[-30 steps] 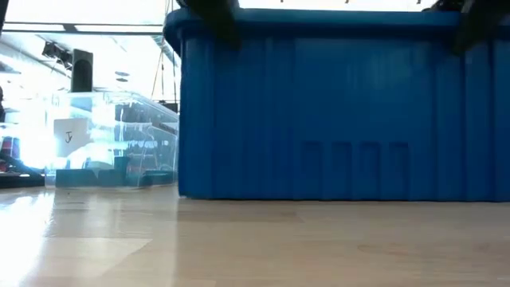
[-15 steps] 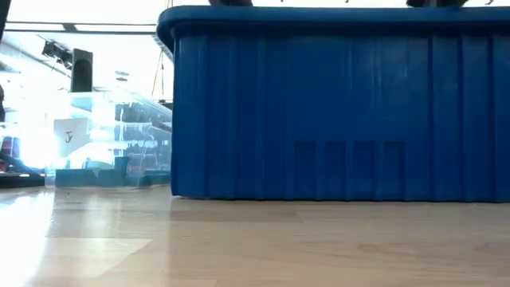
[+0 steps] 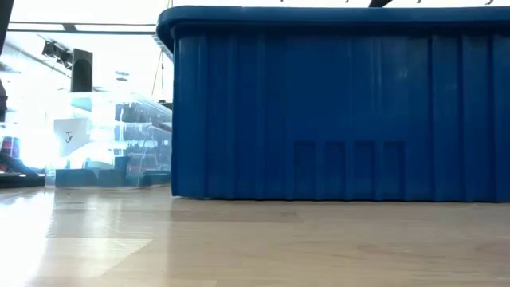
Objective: Sort blocks
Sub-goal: Put the blue block into the transparent bin
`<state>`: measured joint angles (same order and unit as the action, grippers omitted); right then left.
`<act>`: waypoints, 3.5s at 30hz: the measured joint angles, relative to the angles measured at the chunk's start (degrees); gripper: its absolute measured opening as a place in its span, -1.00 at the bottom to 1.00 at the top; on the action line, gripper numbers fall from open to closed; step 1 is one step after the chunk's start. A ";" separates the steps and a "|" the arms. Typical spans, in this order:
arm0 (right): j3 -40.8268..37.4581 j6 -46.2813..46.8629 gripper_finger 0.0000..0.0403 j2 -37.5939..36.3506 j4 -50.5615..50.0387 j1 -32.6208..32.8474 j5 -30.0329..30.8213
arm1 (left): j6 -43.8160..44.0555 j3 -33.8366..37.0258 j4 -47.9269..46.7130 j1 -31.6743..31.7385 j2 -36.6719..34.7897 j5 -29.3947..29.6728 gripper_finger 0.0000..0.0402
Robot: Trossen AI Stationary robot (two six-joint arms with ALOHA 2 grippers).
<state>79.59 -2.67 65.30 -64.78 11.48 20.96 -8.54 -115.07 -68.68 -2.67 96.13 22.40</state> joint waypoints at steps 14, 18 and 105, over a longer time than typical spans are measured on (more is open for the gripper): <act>-8.98 -15.22 0.17 0.26 15.64 -23.58 -14.10 | -9.30 6.00 11.40 16.77 -0.11 -8.78 0.05; -14.29 -17.94 0.17 0.52 22.47 -28.88 -17.19 | -11.76 10.45 16.56 19.98 0.03 -11.77 0.05; -15.72 7.70 -0.37 -3.56 44.55 -42.85 -52.29 | -29.60 23.50 56.28 14.11 -0.04 -20.56 0.05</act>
<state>63.88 5.03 61.74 -20.23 -31.37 -31.33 -38.14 -91.57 -12.40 11.44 96.09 1.85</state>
